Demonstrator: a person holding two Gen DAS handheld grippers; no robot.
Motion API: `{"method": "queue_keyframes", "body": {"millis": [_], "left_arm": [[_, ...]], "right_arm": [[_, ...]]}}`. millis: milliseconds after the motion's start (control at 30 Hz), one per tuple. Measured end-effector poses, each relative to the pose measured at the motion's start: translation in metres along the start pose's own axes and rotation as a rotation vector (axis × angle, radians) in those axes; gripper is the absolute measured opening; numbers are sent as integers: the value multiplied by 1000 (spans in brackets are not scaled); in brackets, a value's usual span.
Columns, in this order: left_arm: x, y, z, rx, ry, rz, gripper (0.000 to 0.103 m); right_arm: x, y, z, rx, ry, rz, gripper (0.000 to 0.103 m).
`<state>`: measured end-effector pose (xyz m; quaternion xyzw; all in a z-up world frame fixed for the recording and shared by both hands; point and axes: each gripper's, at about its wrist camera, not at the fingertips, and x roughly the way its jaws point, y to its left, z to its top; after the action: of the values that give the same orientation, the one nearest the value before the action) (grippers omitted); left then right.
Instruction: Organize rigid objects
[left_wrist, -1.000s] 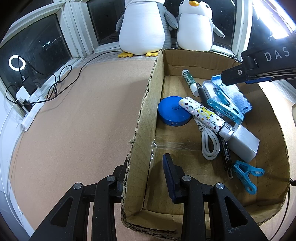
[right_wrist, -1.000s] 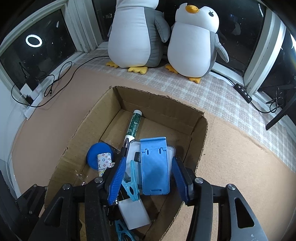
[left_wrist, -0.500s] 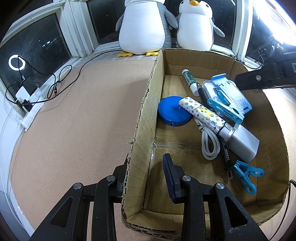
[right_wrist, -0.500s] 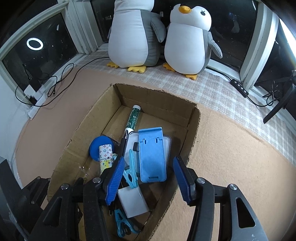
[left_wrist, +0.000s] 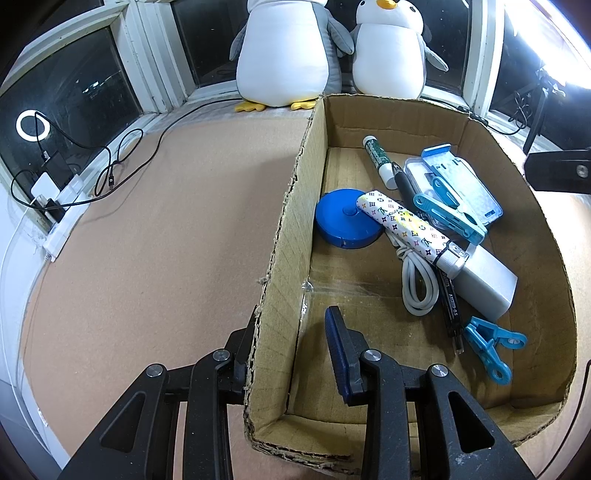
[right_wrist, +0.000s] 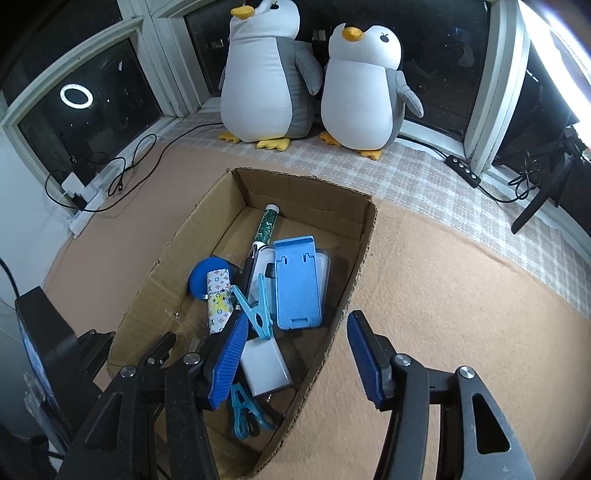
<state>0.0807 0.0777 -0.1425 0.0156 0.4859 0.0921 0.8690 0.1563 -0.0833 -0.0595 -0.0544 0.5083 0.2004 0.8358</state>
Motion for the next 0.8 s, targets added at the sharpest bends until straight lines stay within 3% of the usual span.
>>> {"method": "queue_keyframes", "body": {"millis": [267,400,800], "left_arm": [[-1,1,1,0,7,5,35],[-2,3,2,-1,6,10,44],[-33,3,9,8,-53,0,48]], "right_arm": [[-25,-11,-19,34,-30,15,54],[-36,-19,-30,53,-40,11,55],[-78,-38,-59,108,-111,-13,56]]}}
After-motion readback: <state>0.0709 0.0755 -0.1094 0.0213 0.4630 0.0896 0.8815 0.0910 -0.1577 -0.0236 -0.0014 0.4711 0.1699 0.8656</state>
